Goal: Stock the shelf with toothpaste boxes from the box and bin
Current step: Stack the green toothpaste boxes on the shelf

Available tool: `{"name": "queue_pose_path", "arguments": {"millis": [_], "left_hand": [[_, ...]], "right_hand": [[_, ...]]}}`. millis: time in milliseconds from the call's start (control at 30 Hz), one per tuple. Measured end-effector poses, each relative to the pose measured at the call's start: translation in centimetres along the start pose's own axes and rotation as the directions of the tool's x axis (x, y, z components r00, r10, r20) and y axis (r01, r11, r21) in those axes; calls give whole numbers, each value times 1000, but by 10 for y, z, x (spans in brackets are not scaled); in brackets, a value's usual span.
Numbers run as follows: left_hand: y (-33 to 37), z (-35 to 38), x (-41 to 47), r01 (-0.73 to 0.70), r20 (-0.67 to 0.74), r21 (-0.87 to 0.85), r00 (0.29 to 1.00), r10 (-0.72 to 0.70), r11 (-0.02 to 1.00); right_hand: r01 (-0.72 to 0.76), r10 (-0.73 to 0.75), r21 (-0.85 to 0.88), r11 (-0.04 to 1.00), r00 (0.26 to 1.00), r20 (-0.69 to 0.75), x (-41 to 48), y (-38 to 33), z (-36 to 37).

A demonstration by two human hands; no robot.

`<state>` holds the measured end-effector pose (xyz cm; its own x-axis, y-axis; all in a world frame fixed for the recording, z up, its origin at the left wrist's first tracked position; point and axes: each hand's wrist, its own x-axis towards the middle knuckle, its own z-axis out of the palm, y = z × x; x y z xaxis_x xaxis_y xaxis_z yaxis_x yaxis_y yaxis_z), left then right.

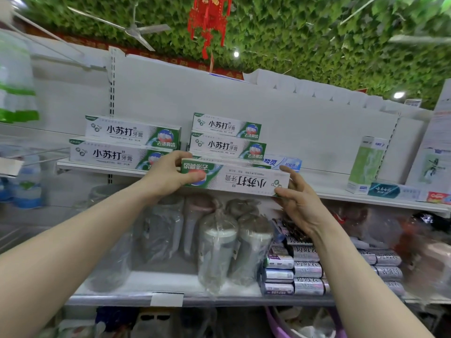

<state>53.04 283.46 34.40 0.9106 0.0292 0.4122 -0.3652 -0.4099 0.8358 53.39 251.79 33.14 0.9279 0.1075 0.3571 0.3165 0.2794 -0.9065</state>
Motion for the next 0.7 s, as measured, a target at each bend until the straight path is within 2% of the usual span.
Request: {"name": "queue_pose_path", "arguments": {"millis": [100,400,567,700], "left_hand": [[10,2,5,-65,-26,-80,998,64,995],[25,5,28,-150,-101,-37,984,146,988],[30,9,49,-155,-138,-109,981,139,982],[37,13,57,-146,-144,-156,982,124,977]], "right_hand": [[41,-40,-75,996,999,20,6,-4,-1],[129,-129,-113,985,992,6,34,-18,-2],[166,-167,-15,986,984,-67,49,-31,14],[190,-156,225,956,975,-160,59,-39,27]]}}
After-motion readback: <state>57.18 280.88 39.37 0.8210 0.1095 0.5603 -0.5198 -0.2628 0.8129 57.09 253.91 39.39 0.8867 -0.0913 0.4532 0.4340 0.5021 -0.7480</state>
